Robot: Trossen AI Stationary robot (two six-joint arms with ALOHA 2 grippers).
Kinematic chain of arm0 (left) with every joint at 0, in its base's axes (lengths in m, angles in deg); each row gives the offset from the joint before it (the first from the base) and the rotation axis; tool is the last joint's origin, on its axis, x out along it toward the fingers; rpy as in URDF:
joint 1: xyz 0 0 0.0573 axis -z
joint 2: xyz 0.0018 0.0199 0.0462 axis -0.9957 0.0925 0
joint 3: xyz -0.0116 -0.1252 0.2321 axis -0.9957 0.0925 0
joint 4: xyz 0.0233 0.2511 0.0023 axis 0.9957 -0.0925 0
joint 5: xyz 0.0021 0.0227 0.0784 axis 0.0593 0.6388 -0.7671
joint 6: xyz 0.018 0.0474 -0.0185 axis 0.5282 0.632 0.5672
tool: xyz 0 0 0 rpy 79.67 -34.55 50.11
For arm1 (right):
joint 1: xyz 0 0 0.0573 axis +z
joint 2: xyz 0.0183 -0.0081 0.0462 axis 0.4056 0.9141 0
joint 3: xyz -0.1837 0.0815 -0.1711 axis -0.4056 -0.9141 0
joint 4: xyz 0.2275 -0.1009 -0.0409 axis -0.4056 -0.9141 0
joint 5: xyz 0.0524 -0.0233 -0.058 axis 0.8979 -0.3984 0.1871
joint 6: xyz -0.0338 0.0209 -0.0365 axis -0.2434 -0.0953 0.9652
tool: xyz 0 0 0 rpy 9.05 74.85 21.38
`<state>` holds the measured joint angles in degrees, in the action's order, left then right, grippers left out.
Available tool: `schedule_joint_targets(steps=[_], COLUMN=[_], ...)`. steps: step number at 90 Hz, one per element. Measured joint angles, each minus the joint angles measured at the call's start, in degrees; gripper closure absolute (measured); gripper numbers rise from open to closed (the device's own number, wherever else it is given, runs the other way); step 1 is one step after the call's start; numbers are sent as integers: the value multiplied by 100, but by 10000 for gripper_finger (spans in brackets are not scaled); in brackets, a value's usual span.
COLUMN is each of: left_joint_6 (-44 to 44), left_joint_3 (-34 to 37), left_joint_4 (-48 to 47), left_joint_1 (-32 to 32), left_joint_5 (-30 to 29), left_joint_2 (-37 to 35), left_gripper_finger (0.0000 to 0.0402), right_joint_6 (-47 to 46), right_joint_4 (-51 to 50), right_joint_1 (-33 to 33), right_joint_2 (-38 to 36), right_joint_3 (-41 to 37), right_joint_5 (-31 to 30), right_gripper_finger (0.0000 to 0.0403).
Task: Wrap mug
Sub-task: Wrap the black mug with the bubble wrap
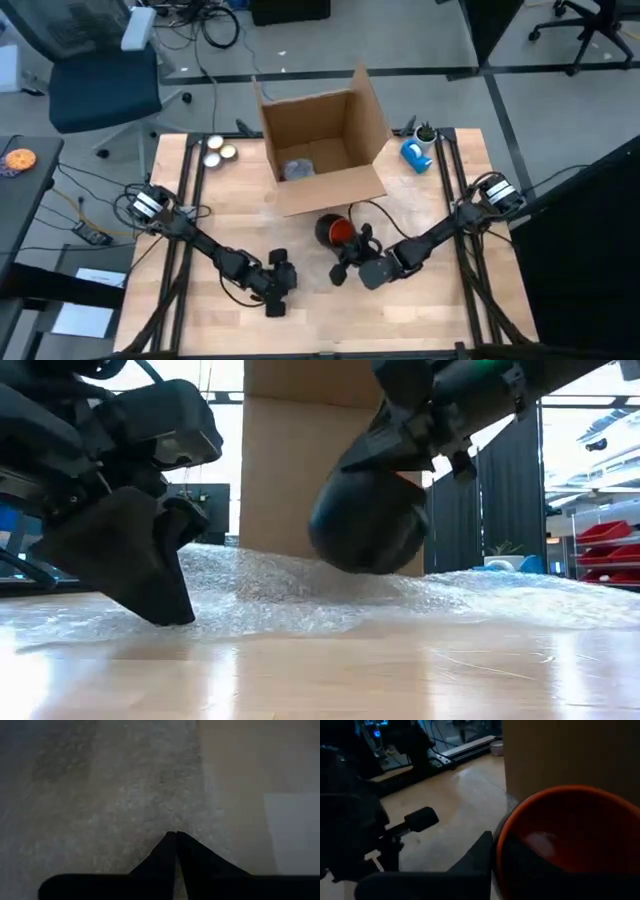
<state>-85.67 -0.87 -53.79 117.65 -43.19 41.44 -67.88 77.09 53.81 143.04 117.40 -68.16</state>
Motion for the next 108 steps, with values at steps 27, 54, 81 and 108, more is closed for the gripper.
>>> schedule_joint_targets(steps=[27, 54, 81, 108], left_joint_6=[177, 100, -798, -1553], left_joint_3=[-56, -64, -65, -59], left_joint_4=[3, -41, -125, -142], left_joint_1=[49, 33, -326, -235], left_joint_5=[428, 496, 1747, 2239], left_joint_2=[7, 7, -4, 2], left_gripper_finger=[396, 396, 400, 401], right_joint_6=[1392, 3008, 3278, 4301], right_joint_4=[-1157, -2523, -4842, -3770], right_joint_1=[221, 268, 209, 134], right_joint_2=[-282, -542, -527, -305], right_joint_3=[11, 83, 400, 188], right_joint_5=[-32, 257, 482, 816], right_gripper_finger=[403, 403, 403, 403])
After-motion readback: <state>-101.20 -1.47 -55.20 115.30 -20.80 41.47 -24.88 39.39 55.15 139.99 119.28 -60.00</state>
